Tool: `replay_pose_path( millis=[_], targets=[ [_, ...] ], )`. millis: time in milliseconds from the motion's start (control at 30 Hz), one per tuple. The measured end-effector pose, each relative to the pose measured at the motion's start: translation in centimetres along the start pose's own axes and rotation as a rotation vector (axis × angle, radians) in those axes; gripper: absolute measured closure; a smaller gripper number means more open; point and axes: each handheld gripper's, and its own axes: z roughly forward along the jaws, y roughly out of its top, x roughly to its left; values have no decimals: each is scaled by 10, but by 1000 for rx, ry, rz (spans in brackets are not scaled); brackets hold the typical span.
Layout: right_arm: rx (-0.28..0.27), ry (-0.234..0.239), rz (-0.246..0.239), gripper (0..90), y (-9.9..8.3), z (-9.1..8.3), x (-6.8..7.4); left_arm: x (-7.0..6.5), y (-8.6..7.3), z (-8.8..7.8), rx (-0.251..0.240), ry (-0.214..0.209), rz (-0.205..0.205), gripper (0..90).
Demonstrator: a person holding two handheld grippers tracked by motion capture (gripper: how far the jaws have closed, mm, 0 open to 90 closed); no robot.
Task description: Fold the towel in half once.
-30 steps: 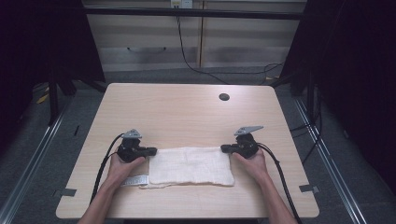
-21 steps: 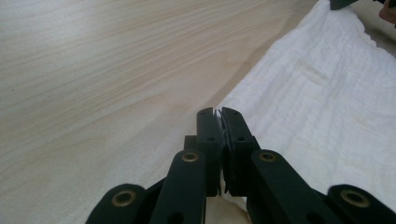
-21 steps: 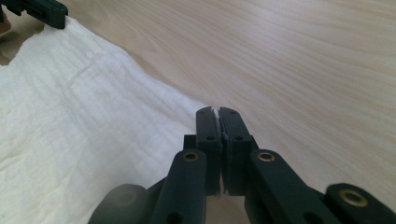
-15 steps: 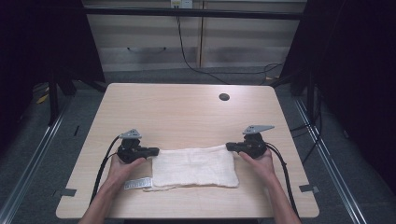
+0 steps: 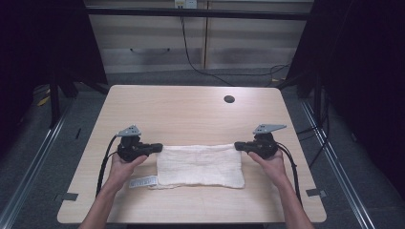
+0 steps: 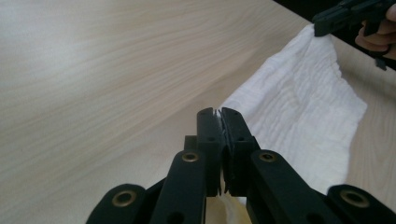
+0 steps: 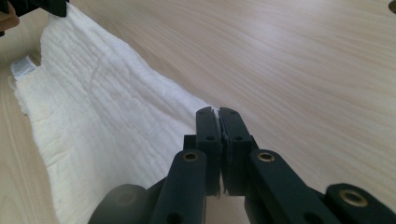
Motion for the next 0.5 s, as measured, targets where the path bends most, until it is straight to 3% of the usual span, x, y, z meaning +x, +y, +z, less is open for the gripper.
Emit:
replay_pose_path(
  millis=[167, 367, 500],
  targets=[
    [-11, 2, -20, 874, 7, -8, 1, -3, 2, -3, -9, -3, -2, 872],
    [9, -8, -24, 875, 3, -7, 0, 2, -8, 10, 61, 29, -6, 873],
    [-26, 6, -43, 875, 4, -10, 4, 5, -11, 17, 81, 42, -18, 872]
  ],
)
